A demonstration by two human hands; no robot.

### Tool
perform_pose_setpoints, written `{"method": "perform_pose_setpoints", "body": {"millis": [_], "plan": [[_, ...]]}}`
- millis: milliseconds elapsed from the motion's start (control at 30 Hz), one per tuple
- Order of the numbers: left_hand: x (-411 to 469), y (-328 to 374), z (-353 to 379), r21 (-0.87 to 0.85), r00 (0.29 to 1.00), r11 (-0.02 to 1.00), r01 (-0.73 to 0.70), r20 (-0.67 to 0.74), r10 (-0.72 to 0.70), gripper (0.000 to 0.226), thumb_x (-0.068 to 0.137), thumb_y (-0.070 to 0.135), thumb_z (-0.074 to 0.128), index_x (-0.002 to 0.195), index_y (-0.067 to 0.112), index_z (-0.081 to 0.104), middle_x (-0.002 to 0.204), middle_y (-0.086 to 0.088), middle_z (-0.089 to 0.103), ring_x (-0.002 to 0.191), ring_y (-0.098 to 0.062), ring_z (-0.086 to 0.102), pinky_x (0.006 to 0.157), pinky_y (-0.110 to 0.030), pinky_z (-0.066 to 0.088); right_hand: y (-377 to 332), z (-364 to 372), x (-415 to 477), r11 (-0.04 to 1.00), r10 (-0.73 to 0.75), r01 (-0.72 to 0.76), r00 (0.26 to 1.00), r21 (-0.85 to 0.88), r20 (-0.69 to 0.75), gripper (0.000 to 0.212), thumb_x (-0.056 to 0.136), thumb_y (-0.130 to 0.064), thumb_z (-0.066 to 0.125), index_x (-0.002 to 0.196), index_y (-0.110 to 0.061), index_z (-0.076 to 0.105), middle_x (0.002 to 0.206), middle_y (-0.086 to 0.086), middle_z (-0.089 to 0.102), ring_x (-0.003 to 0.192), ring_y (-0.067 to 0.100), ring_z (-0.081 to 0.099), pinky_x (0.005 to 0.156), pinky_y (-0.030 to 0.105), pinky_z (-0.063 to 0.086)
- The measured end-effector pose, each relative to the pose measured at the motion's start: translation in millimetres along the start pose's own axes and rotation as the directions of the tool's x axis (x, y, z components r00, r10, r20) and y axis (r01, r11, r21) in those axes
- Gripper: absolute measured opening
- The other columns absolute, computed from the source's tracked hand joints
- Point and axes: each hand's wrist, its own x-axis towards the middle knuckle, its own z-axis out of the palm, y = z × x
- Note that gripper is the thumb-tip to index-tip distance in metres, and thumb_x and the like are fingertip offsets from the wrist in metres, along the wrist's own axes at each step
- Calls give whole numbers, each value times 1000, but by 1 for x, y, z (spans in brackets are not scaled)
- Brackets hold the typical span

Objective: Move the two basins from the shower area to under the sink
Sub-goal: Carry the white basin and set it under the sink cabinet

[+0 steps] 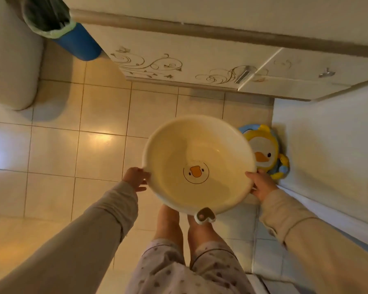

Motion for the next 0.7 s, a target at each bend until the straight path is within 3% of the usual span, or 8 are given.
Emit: {"method": "perform_pose_setpoints", "body": {"millis": [67,167,267,400,467,533,633,700], "plan": [[34,-8,7,2,1000,1000,6,10,-6,20,90,-1,49,109,2,53,83,-11,57,69,-21,52,62,-32,44,0,8,32,999,-18,17,1000,-35,-12,48,88,-6,54,135,-9,45,136,22,51,115,36,52,88,46,46],[100,-18,19,-16,1000,1000,-25,-13,25,25,90,2,49,114,-2,55,101,-16,55,78,-25,54,64,-33,46,9,31,97,999,-39,39,998,-16,-39,46,87,-5,56,132,-8,47,133,20,54,104,30,52,81,41,45],[174,-22,29,-68,996,996,-61,-74,56,28,90,0,46,116,-3,55,103,-16,56,85,-27,56,68,-36,49,25,63,166,998,-58,58,998,-18,-32,45,88,-4,54,133,-7,46,133,19,54,107,30,52,86,42,45],[272,-3,37,-98,981,983,-153,-131,139,24,87,-2,44,108,4,56,88,-8,60,79,-24,58,62,-31,50,33,111,256,996,-81,82,996,33,-31,39,90,-5,53,128,-6,49,121,16,57,102,27,55,81,38,45],[319,17,41,-71,969,976,-207,-154,195,23,86,-3,45,104,6,56,81,-4,59,75,-20,56,62,-29,50,27,132,300,992,-110,110,994,55,-7,19,90,-3,52,106,-12,55,107,11,59,83,20,57,70,34,47],[360,41,44,-51,954,965,-259,-168,247,19,84,-4,46,96,6,57,76,-3,56,70,-19,55,62,-30,50,13,151,340,986,-135,132,991,99,21,14,91,-2,51,90,-15,52,90,8,59,74,14,54,64,30,46],[410,85,55,-28,926,934,-355,-151,347,18,83,-5,48,75,10,55,74,-4,56,67,-19,55,65,-34,51,-20,166,393,969,-211,205,977,140,30,21,92,-5,52,106,-20,48,86,-1,58,75,12,55,66,33,47],[435,115,64,-26,899,906,-422,-139,415,15,83,-4,49,80,8,57,76,-4,57,69,-20,57,71,-35,53,-46,172,422,951,-269,261,963,166,25,22,92,-6,52,107,-21,47,88,-2,60,77,12,57,67,34,49]]}}
